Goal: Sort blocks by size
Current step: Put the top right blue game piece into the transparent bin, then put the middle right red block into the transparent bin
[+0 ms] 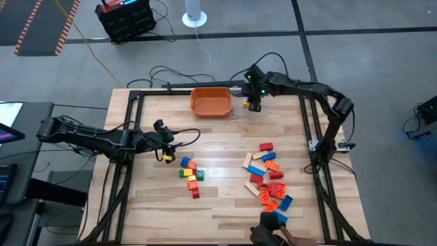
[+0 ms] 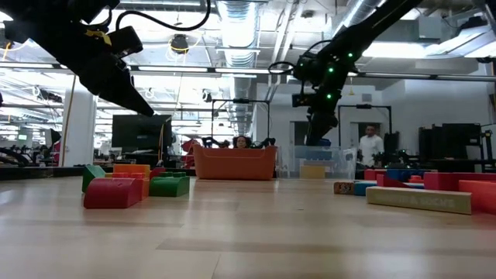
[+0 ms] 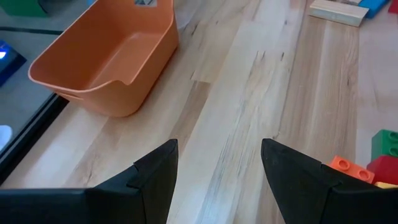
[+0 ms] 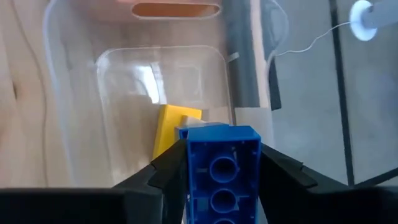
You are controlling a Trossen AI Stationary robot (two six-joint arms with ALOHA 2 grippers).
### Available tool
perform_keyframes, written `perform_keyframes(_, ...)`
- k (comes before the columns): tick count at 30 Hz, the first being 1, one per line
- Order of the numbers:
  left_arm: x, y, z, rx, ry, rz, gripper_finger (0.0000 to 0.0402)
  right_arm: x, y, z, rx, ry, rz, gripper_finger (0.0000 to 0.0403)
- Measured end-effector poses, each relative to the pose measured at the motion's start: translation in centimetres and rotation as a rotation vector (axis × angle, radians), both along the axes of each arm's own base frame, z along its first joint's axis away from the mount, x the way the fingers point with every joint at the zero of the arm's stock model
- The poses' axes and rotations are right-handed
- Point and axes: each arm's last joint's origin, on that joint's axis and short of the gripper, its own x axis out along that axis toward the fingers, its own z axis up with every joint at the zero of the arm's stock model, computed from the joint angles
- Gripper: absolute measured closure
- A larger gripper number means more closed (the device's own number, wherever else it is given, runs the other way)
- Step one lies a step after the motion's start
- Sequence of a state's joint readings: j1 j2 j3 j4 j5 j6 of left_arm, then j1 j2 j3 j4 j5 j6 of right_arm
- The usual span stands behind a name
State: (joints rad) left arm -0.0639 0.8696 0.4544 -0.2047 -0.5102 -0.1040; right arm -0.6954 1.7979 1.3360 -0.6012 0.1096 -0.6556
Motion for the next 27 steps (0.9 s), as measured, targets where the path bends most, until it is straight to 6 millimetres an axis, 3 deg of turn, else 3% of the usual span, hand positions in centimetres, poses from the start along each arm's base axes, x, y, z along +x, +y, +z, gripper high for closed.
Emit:
perform_keyframes(9, 0.0, 0.0, 0.0, 0.009, 0.011, -0.006, 0.0177, 1.1, -1.5, -1.1, 0.094, 0.118, 0.017, 0.0187)
perform_keyframes(16, -0.1, 0.0, -0.1, 0.006, 0.016, -0.003, 0.0177, 1.3, -1.8, 0.2, 0.083, 0.099, 0.004, 0.0151)
perform_keyframes(21, -0.1, 0.0, -0.1, 0.004, 0.017, -0.002, 0.0177, 1.1, -1.1, 3.5, 0.054, 0.047, -0.017, 0.0148)
perform_keyframes(27, -0.1, 0.0, -0.1, -0.012, 0.009, 0.005, 0.0177, 0.9, 2.4, 6.7, 0.075, 0.005, -0.035, 0.0148)
